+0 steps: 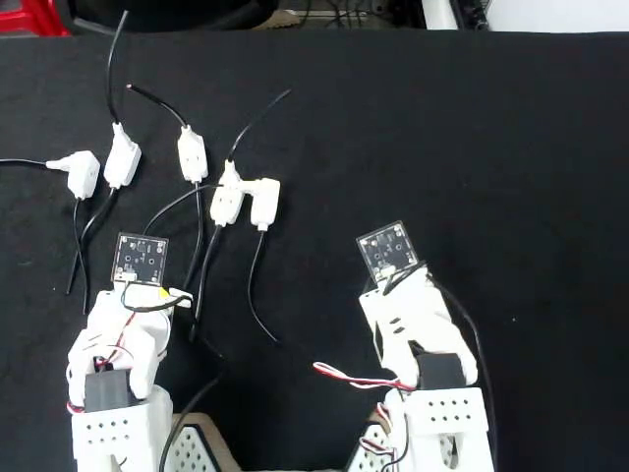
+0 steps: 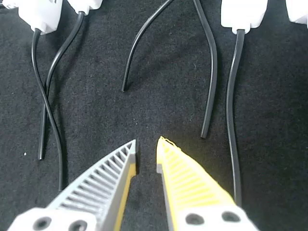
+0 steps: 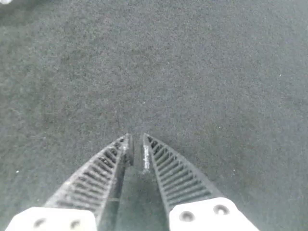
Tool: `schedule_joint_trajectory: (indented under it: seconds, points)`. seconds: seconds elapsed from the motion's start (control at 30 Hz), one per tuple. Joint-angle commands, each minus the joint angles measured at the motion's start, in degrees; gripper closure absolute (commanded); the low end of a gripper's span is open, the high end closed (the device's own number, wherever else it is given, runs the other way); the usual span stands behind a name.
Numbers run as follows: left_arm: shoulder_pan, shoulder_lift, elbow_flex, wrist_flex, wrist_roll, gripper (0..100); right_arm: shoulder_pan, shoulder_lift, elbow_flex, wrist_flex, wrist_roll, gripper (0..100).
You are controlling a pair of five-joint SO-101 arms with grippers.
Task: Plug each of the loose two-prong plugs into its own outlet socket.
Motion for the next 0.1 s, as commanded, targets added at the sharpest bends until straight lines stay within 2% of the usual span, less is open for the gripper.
schedule_joint_trajectory:
  seconds: [0.0,0.07]
  points:
    - [-0.7,0.3,0.9,0.1,-0.1,92,-0.6,-0.6,0.0,0.2,-0.2,96.3]
    - [-0.7,0.3,0.9,0.1,-0.1,92,-0.6,-0.6,0.0,0.2,-0.2,96.3]
